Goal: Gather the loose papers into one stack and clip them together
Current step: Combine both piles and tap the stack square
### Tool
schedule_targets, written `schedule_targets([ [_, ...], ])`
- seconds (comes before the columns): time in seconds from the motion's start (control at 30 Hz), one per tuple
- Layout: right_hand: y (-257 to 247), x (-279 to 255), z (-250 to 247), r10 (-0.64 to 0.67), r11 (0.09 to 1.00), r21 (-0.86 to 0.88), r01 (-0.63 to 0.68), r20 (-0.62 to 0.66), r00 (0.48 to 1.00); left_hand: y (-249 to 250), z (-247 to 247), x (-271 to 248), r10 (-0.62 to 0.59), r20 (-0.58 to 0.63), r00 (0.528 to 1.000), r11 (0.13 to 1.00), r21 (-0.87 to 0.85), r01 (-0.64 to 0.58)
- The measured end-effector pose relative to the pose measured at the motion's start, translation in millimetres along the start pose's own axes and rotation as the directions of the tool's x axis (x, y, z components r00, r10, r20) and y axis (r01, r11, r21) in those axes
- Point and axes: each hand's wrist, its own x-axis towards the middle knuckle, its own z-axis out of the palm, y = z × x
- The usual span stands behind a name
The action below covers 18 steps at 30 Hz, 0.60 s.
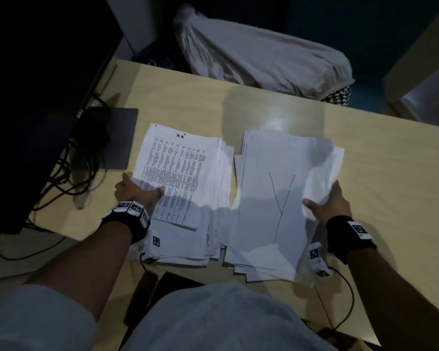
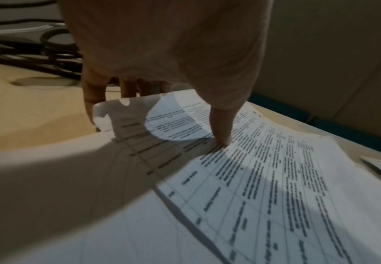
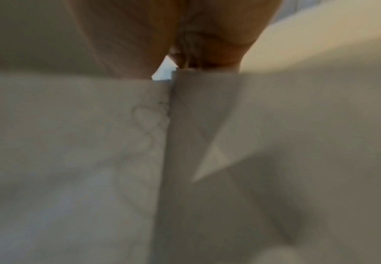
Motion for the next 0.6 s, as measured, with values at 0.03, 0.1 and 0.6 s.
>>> schedule_targets([
  [0.03, 0, -1, 0, 0.002, 0.999, -0.040, -0.002, -0.014, 1.000, 1, 0, 0, 0.011, 0.008, 1.000, 1.000, 0.023, -0.011],
  [0.1, -1, -7, 1, -0.040, 0.981, -0.191, 0.015, -0.127, 0.991, 6, 1, -3, 0.000, 0.018, 1.000, 0.999, 0.033, 0.000],
  [0.6, -146, -94, 125, -0.444, 0.861, -0.052, 0.506, 0.411, 0.796, 4, 1, -7, 0.099, 0.165, 0.981, 0.982, -0.175, -0.069],
])
